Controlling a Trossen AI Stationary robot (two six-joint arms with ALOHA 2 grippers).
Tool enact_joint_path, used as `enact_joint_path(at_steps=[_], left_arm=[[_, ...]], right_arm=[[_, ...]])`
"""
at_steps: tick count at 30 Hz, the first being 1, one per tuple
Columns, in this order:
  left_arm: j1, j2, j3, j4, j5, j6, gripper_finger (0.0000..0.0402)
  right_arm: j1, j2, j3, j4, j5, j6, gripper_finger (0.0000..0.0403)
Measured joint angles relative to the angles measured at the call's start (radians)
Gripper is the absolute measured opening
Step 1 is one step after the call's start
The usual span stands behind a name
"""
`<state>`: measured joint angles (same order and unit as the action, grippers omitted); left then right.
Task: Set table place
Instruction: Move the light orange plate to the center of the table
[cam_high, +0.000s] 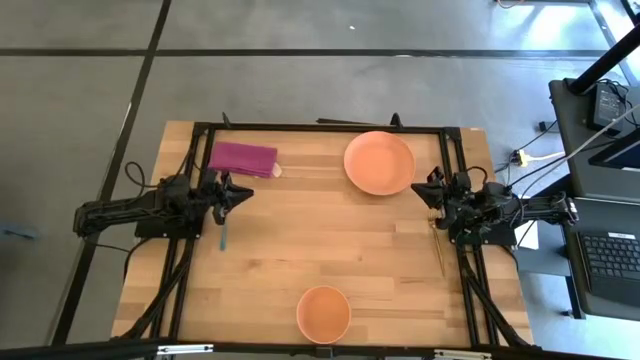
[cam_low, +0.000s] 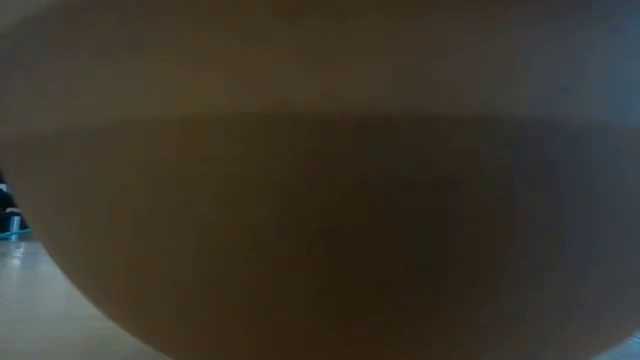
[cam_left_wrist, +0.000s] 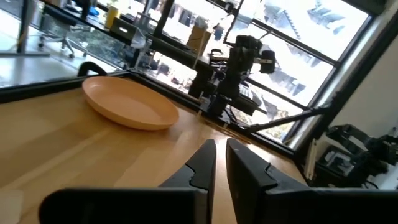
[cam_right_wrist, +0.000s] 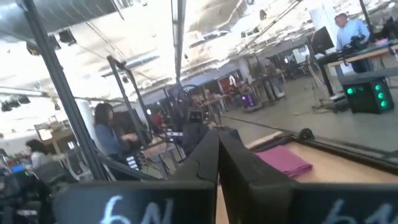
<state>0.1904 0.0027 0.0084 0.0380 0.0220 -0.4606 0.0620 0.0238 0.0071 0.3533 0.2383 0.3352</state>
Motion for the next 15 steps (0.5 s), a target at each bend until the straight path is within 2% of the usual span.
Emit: enact_joint_path(at_steps=[4,9,15], left_arm=[[0.0,0.0,0.0,0.001,-0.079,0.0,0.0025],[0.0,0.0,0.0,0.01,-0.179,-0.005,0.0018],[-0.017,0.003,0.0,0.009,-0.154,-0.033,0.0007]], right_arm=[[0.0,0.001,0.0,0.031,-0.052,0.0,0.001],[0.0,0.034,0.0,0.033,-0.054,-0.004,0.001],[0.0,0.086,0.0,0.08,0.039,-0.025,0.001]])
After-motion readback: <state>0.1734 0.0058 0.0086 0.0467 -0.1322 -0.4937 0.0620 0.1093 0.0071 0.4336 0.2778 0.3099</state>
